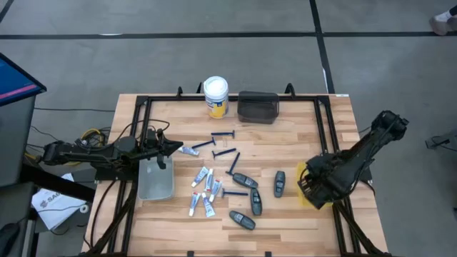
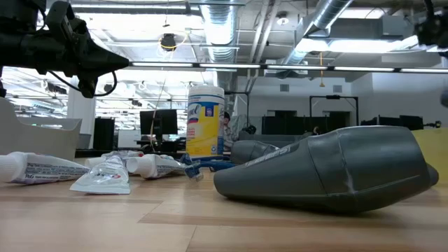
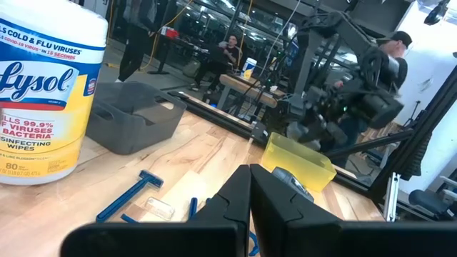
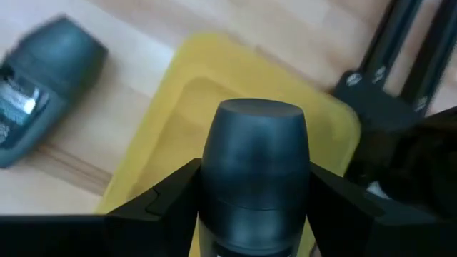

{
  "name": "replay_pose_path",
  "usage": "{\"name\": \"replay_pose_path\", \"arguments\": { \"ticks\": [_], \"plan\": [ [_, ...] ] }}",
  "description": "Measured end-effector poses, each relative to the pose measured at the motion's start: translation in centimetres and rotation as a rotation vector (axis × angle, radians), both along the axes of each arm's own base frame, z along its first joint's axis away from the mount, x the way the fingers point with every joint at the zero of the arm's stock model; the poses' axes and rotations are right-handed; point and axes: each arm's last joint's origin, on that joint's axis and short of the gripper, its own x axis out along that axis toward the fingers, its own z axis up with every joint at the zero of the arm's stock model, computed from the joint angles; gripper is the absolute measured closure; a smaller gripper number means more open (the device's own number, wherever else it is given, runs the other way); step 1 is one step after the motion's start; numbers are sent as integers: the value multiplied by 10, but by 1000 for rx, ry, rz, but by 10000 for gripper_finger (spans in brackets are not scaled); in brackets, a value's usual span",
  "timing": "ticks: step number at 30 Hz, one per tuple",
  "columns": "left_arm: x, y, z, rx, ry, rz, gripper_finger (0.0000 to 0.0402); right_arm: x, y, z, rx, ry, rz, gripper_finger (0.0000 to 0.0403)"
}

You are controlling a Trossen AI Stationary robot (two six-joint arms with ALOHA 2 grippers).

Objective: Pick & Place Travel size toiletries
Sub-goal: Put the black deodorant into the yellow bin

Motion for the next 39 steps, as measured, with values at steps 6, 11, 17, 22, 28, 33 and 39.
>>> {"name": "replay_pose_path", "arguments": {
  "ticks": [6, 11, 17, 22, 28, 33, 39],
  "plan": [
    [0, 0, 0, 0, -1, 0, 401, 3, 4, -15, 19, 5, -7, 195],
    [0, 0, 0, 0, -1, 0, 401, 3, 4, -25, 42, -17, -7, 194],
    [0, 0, 0, 0, -1, 0, 401, 0, 0, -41, 55, -29, -25, 176],
    [0, 0, 0, 0, -1, 0, 401, 0, -2, -42, 51, -14, -36, 181],
    [0, 0, 0, 0, -3, 0, 401, 7, -6, -27, 56, 70, 24, 162],
    [0, 0, 1, 0, -6, 0, 401, 20, -12, 13, 38, 136, 60, 139],
    [0, 0, 1, 0, -9, 0, 401, 53, -17, 54, 68, -75, 97, 135]
  ]
}}
